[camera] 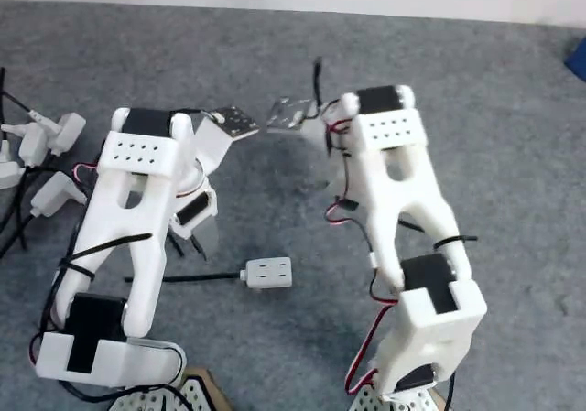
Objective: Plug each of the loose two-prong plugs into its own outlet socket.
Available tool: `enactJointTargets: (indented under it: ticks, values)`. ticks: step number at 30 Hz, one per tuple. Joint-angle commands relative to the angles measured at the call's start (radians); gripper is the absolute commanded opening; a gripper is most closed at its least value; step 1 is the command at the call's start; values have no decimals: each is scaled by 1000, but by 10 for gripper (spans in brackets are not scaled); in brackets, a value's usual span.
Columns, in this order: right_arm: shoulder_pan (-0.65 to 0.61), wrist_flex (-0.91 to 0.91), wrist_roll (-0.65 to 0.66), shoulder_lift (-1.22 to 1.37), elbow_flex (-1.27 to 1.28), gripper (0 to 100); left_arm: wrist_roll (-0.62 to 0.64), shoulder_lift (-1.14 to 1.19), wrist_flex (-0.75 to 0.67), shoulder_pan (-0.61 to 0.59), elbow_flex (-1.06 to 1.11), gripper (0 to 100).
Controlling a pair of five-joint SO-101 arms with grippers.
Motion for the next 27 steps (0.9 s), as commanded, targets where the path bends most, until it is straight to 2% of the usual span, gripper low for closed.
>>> enactJointTargets:
  ticks: [1,4,8,13,16,20,23,27]
  values:
    - [-77,25,-104,-25,-50,8,6,-42,12,-13,-44,255]
    - [-133,45,-279,-28,-50,8,6,-44,12,-18,-88,255]
    - [-199,-41,-374,-142,-50,8,57,-70,12,-39,-188,259]
    - [-312,-77,-500,-449,45,8,150,-332,-81,-104,-179,260]
    - [-375,-122,-509,-648,277,8,152,-576,-127,-104,-25,261]
    - [-386,-326,-516,-937,694,8,164,-920,-250,-110,294,318]
    - [-386,-455,-534,-1098,966,8,238,-1170,-364,-125,529,360]
    - [-380,-509,-580,-1155,1104,8,250,-1457,-485,-183,751,376]
